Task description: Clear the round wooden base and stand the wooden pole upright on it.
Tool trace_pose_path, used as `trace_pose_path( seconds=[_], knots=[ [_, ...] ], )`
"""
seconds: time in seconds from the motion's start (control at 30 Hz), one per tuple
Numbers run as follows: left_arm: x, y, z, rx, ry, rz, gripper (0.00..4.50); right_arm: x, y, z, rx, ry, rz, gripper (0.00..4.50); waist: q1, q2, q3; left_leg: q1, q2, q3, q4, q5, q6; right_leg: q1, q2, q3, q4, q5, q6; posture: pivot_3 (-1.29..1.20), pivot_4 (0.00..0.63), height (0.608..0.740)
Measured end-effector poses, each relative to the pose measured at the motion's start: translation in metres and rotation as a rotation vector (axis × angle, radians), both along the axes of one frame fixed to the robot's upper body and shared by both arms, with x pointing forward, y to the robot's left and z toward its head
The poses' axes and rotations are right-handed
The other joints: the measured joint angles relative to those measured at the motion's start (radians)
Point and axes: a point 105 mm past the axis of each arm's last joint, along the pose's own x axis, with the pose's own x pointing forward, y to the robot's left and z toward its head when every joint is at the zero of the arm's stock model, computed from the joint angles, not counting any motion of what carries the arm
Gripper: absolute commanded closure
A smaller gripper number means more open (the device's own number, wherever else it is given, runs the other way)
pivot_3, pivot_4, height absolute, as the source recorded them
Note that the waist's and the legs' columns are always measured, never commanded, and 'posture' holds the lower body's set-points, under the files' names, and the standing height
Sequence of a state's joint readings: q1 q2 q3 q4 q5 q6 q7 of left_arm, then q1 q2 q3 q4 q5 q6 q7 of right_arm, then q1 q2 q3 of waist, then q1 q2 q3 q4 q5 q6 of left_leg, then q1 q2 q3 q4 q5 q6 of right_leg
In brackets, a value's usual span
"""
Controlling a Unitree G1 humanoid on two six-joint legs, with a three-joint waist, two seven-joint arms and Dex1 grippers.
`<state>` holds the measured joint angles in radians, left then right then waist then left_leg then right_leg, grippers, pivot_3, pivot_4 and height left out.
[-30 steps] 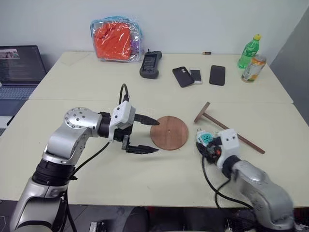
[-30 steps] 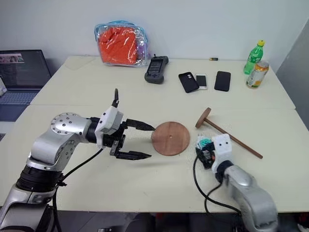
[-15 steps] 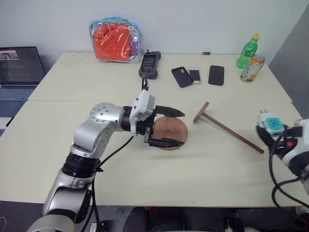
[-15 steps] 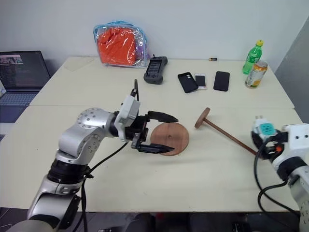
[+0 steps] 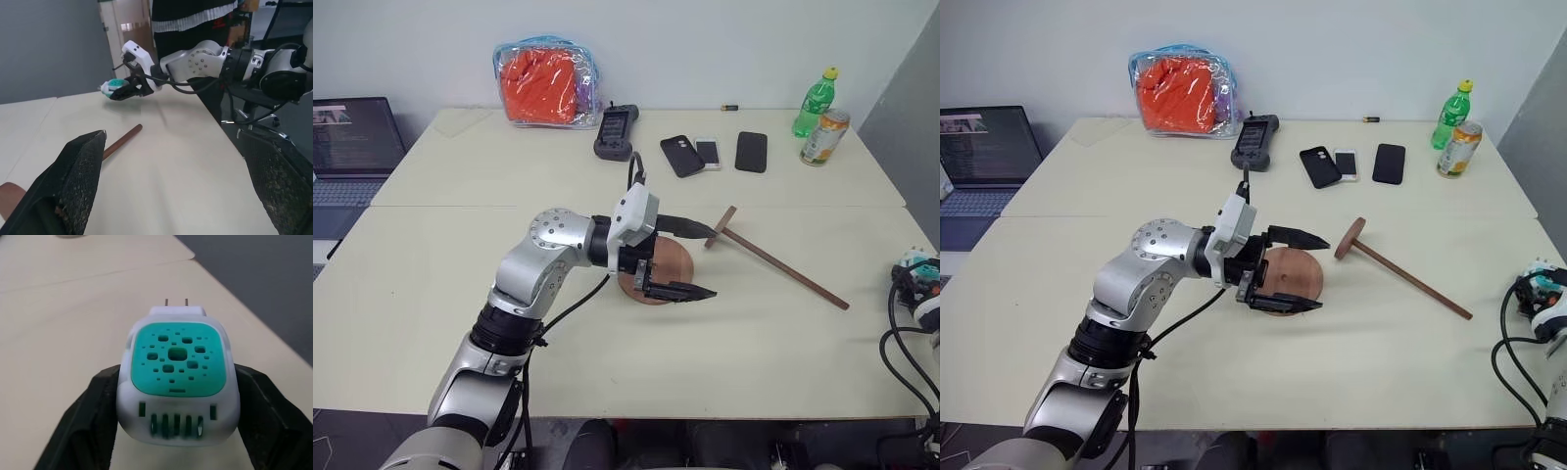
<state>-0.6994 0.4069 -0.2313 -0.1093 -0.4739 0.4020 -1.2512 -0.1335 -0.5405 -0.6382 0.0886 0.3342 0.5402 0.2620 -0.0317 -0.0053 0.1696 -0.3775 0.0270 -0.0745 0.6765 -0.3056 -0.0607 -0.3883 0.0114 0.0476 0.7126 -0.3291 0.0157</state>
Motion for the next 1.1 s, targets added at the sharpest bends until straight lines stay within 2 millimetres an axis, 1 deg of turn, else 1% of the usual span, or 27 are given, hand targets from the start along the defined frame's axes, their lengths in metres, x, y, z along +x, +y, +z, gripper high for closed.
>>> trace_pose_path(
  seconds=[0.03, 0.07, 0.27, 0.33, 0.4, 0.43, 0.47, 0.5, 0.53, 0.6, 0.63, 0.67, 0.7, 0.83, 0.93, 0.97, 1.03, 1.1],
  knots=[
    [0.0, 0.0, 0.0, 0.0, 0.0, 0.002, 0.0, 0.001, 0.001, -0.001, 0.003, 0.003, 0.008, 0.14, 0.0, 0.0, 0.0, 0.0, 0.0, 0.0, 0.0, 0.0, 0.0, 0.0, 0.0, 0.0, 0.0, 0.0, 0.0, 0.0, 0.15, 0.74],
    [0.0, 0.0, 0.0, 0.001, 0.0, 0.004, 0.0, 0.001, 0.001, -0.001, 0.004, 0.003, 0.008, 0.01, 0.0, 0.0, 0.0, 0.0, 0.0, 0.0, 0.0, 0.0, 0.0, 0.0, 0.0, 0.0, 0.0, 0.0, 0.0, 0.0, 0.15, 0.74],
    [0.001, 0.002, -0.004, 0.008, 0.007, 0.014, 0.0, -0.002, 0.001, -0.001, 0.011, 0.001, -0.001, 0.01, 0.001, 0.0, 0.0, 0.0, 0.0, 0.0, 0.0, 0.0, 0.0, 0.0, 0.0, 0.0, 0.0, 0.0, 0.0, 0.0, 0.15, 0.74],
    [0.001, 0.002, -0.004, 0.008, 0.005, 0.016, 0.0, -0.007, 0.002, 0.005, -0.008, -0.017, -0.003, 0.01, 0.001, 0.0, 0.0, 0.0, 0.0, 0.0, 0.0, 0.0, 0.0, 0.0, 0.0, 0.0, 0.0, 0.0, 0.0, 0.0, 0.15, 0.74],
    [0.002, 0.004, -0.004, 0.011, -0.003, 0.024, 0.0, -0.01, 0.006, 0.02, -0.056, -0.052, 0.01, 0.01, 0.001, 0.0, 0.0, 0.0, 0.0, 0.0, 0.0, 0.0, 0.0, 0.0, 0.0, 0.0, 0.0, 0.0, 0.0, 0.0, 0.15, 0.74],
    [0.002, 0.004, -0.004, 0.01, -0.006, 0.025, 0.0, -0.01, 0.006, 0.023, -0.065, -0.062, 0.01, 0.01, 0.001, 0.0, 0.0, 0.0, 0.0, 0.0, 0.0, 0.0, 0.0, 0.0, 0.0, 0.0, 0.0, 0.0, 0.0, 0.0, 0.15, 0.74],
    [0.005, 0.01, -0.005, 0.027, -0.01, 0.054, 0.0, -0.015, 0.014, 0.035, -0.155, -0.052, 0.073, 0.01, 0.002, 0.004, 0.001, 0.0, 0.0, 0.0, 0.0, 0.0, 0.0, 0.0, 0.0, 0.0, 0.0, 0.0, 0.0, 0.0, 0.15, 0.74],
    [0.009, 0.018, -0.006, 0.044, -0.013, 0.087, 0.0, -0.016, 0.022, 0.047, -0.218, -0.055, 0.129, 0.01, -0.001, 0.007, 0.001, 0.0, 0.0, 0.0, 0.0, 0.0, 0.0, -0.001, 0.0, 0.0, 0.0, 0.0, 0.0, 0.0, 0.15, 0.74],
    [0.012, 0.026, -0.005, 0.056, -0.016, 0.12, 0.0, -0.016, 0.03, 0.06, -0.277, -0.061, 0.185, 0.01, -0.004, 0.008, 0.002, 0.0, 0.0, 0.001, -0.001, 0.0, 0.0, 0.0, 0.0, 0.001, 0.0, 0.0, 0.0, 0.0, 0.15, 0.74],
    [0.019, 0.046, -0.007, 0.105, -0.027, 0.196, 0.0, -0.016, 0.053, 0.089, -0.389, -0.069, 0.337, 0.01, -0.011, 0.007, 0.002, 0.0, 0.001, 0.0, -0.001, 0.0, 0.0, 0.0, 0.001, 0.0, 0.0, 0.0, 0.0, 0.0, 0.15, 0.74],
    [0.022, 0.057, -0.009, 0.134, -0.033, 0.238, 0.0, -0.016, 0.066, 0.1, -0.427, -0.072, 0.413, 0.01, -0.012, 0.007, 0.002, 0.002, 0.002, -0.001, -0.001, 0.0, 0.0, 0.001, 0.002, 0.0, 0.0, 0.0, 0.0, 0.0, 0.15, 0.74],
    [0.024, 0.067, -0.011, 0.159, -0.037, 0.272, 0.0, -0.016, 0.077, 0.105, -0.447, -0.066, 0.476, 0.01, -0.012, 0.006, 0.002, 0.002, 0.002, -0.002, -0.001, 0.0, 0.0, 0.001, 0.002, -0.002, 0.0, 0.0, 0.0, 0.0, 0.15, 0.74],
    [0.025, 0.074, -0.012, 0.179, -0.039, 0.298, 0.0, -0.016, 0.086, 0.106, -0.453, -0.054, 0.526, 0.01, -0.01, 0.004, 0.003, 0.002, 0.002, -0.003, -0.001, 0.0, 0.0, 0.001, 0.002, -0.002, 0.0, 0.0, 0.0, 0.0, 0.15, 0.74],
    [0.03, 0.105, -0.021, 0.282, -0.071, 0.39, 0.0, -0.013, 0.12, 0.097, -0.444, 0.057, 0.732, 0.01, 0.0, 0.004, 0.004, 0.001, 0.0, -0.002, 0.0, 0.0, 0.0, 0.001, 0.0, -0.002, -0.001, 0.0, 0.0, 0.0, 0.15, 0.74],
    [0.033, 0.122, -0.03, 0.344, -0.092, 0.441, 0.0, -0.005, 0.142, 0.107, -0.461, 0.057, 0.828, 0.01, 0.002, 0.003, 0.004, 0.0, 0.0, -0.003, 0.0, 0.0, 0.0, 0.001, 0.0, -0.003, -0.002, 0.0, 0.0, 0.0, 0.15, 0.74],
    [0.032, 0.125, -0.032, 0.351, -0.092, 0.448, 0.0, 0.001, 0.15, 0.109, -0.454, 0.053, 0.86, 0.01, 0.001, 0.002, 0.005, 0.0, 0.0, -0.003, 0.001, 0.0, 0.0, 0.001, 0.0, -0.003, -0.002, 0.0, 0.0, 0.0, 0.15, 0.74],
    [0.03, 0.123, -0.034, 0.349, -0.093, 0.441, 0.0, 0.012, 0.166, 0.113, -0.444, 0.054, 0.921, 0.01, 0.001, 0.001, 0.005, -0.001, 0.0, -0.003, 0.001, 0.0, 0.0, 0.0, 0.0, -0.003, -0.002, 0.0, 0.0, 0.0, 0.15, 0.74],
    [0.027, 0.117, -0.033, 0.342, -0.103, 0.423, 0.0, 0.024, 0.18, 0.107, -0.412, 0.096, 0.976, 0.01, 0.003, -0.001, 0.007, -0.003, 0.0, -0.004, 0.001, 0.0, 0.0, -0.001, 0.0, -0.005, -0.002, 0.0, 0.0, 0.0, 0.15, 0.74]
  ],
)
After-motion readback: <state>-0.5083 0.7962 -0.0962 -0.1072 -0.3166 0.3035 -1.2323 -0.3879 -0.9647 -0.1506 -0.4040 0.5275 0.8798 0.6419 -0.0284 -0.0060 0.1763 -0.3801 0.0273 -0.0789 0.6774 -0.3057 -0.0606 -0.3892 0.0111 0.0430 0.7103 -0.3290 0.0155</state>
